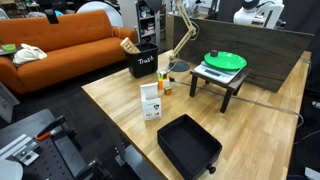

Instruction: Turn on the lamp

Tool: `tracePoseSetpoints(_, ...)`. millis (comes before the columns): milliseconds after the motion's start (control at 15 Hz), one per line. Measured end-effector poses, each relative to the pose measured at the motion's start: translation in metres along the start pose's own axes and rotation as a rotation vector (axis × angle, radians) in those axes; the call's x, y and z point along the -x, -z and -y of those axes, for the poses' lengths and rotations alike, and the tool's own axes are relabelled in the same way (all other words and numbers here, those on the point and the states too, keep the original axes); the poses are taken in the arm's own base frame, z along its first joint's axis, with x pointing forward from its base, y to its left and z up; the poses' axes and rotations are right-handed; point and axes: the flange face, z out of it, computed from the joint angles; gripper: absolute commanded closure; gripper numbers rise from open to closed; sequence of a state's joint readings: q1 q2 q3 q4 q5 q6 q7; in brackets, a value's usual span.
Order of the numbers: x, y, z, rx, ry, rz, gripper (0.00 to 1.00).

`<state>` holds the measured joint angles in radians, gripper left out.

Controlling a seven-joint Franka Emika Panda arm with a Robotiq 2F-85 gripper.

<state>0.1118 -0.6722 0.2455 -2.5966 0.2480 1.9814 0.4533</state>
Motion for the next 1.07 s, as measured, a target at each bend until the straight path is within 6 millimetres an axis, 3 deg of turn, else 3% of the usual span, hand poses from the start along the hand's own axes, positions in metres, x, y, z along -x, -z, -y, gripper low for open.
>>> tracePoseSetpoints(800,0.000,0.000,0.000,0.002,0.000,0.000,0.00)
tracePoseSetpoints(1067,-0.010,-0.008,-0.008,0.001,-0.028,0.026,0.00)
